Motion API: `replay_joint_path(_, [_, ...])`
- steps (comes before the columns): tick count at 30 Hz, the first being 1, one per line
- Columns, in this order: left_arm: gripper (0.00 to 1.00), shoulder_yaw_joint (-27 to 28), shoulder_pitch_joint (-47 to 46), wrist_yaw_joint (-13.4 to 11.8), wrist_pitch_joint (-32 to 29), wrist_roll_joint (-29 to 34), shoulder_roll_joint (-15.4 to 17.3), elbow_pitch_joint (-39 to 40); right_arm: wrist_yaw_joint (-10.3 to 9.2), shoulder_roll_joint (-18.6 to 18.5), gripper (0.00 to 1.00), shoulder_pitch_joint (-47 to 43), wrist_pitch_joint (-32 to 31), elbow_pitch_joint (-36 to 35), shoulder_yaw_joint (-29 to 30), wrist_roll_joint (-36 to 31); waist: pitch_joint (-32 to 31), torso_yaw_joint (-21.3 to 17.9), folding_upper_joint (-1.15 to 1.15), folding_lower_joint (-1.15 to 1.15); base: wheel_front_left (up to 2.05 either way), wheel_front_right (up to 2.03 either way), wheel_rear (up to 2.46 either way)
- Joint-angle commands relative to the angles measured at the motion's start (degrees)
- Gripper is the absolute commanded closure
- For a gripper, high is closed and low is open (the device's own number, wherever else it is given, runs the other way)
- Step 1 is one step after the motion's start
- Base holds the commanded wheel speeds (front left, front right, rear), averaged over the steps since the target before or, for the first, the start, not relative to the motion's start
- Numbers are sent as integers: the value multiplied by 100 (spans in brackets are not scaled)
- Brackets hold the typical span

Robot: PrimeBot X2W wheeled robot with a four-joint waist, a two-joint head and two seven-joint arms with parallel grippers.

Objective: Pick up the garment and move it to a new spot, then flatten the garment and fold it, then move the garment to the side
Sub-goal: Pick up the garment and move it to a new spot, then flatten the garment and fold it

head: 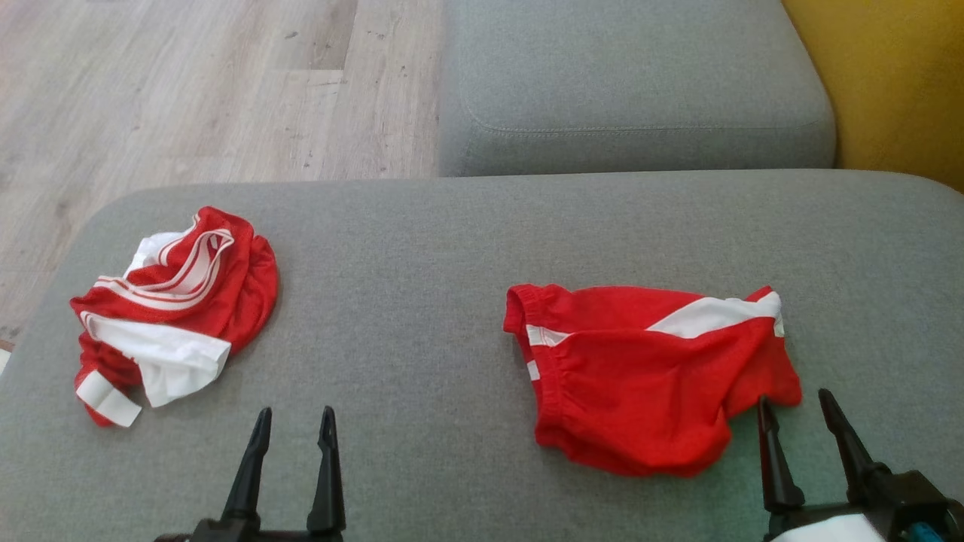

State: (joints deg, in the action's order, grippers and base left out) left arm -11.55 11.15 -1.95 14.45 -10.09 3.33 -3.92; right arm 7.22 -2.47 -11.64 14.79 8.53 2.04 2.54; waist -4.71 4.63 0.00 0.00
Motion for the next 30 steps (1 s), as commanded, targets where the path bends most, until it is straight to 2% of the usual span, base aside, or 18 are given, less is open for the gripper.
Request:
replay_joint_path(1, [0,171,-255,-9,54,10,-44,134,26,-41,0,214,21,-197,-151,35,3,2,0,0,0,0,0])
replay_joint_path(20, [0,73,-234,-83,54,321,-45,32,26,-41,0,208,21,-131,-209,22,-46,-22,0,0,0,0,0])
replay_joint_path(30, [0,-132,-362,5,54,41,-45,-178,26,-41,0,208,21,-183,-319,-50,94,-180,0,0,0,0,0])
